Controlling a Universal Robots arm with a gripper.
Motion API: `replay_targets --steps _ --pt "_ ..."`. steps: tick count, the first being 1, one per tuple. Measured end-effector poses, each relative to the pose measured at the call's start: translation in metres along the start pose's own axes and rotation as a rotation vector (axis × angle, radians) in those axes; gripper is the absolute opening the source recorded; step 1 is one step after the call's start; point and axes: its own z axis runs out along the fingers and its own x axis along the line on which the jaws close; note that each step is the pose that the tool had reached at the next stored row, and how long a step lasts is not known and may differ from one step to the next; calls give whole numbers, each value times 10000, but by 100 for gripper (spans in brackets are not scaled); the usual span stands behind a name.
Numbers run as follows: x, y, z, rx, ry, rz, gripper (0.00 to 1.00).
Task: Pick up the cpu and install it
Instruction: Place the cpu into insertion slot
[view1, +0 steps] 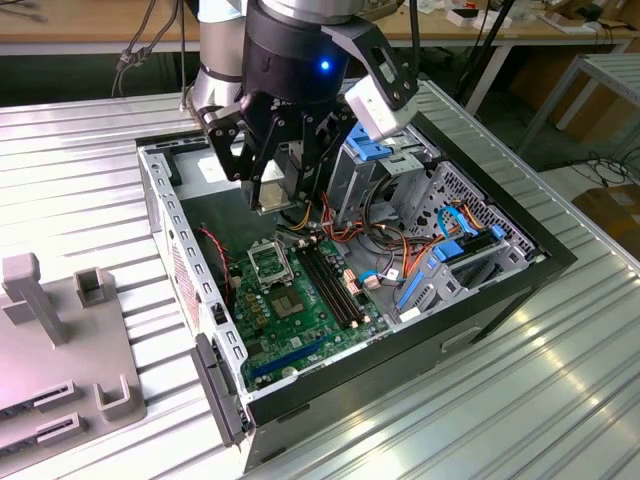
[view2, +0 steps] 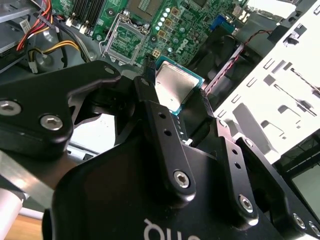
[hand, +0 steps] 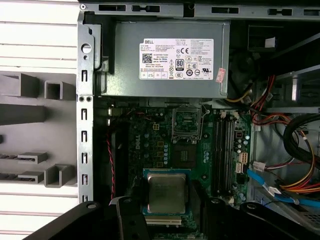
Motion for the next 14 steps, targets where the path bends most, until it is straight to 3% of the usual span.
replay_targets --steps 14 --pt "-1 -4 29 -1 0 0 47"
